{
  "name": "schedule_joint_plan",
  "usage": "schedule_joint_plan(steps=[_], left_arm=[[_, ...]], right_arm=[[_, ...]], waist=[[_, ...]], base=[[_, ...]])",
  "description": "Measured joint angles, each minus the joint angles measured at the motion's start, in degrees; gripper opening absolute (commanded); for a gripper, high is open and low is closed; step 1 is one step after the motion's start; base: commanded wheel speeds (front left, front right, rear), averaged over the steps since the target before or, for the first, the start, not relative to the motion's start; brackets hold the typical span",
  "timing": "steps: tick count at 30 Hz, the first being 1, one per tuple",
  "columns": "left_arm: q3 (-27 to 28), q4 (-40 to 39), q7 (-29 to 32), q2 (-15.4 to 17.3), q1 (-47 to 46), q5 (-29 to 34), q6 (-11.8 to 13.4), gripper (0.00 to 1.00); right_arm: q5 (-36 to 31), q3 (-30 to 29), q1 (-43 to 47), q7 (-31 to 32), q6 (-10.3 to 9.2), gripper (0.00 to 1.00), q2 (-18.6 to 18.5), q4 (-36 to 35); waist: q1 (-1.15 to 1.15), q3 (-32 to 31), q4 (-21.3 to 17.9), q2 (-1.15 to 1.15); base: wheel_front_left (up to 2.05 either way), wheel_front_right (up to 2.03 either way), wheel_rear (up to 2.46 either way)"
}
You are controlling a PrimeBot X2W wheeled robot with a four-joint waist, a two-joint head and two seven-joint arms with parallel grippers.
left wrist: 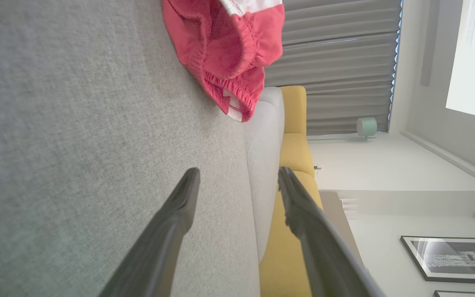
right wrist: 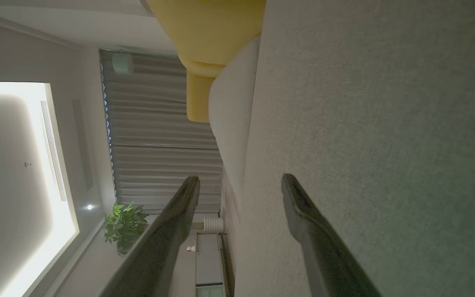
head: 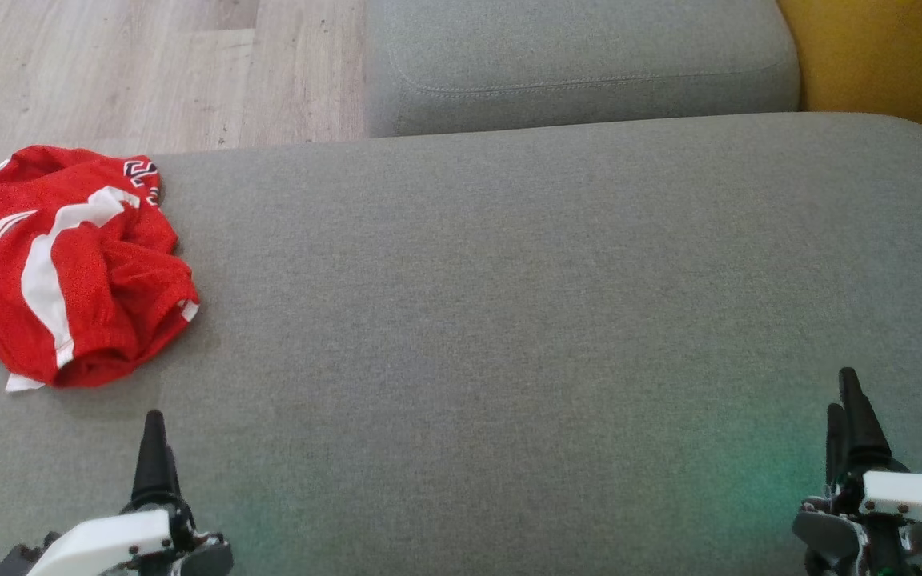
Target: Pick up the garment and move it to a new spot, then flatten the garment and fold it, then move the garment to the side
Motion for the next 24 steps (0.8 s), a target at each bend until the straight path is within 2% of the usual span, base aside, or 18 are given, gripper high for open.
schedule_joint_plan(steps=[16,24], left_arm=[[-2.64,-5.05,-2.52,0.00,1.26,12.29,2.44,1.00],[-3.91,-6.37,-3.74,0.01,2.39,18.45,2.46,1.00]], right_arm=[[-13.78,2.16,0.82,-2.58,0.00,1.00,0.00,-4.33],[-19.02,3.13,1.63,-3.75,0.00,1.00,0.00,-5.01]], waist=[[0.00,-0.33,0.19,0.00],[0.00,-0.45,0.37,0.00]], base=[[0.00,0.00,0.00],[0.00,0.00,0.00]])
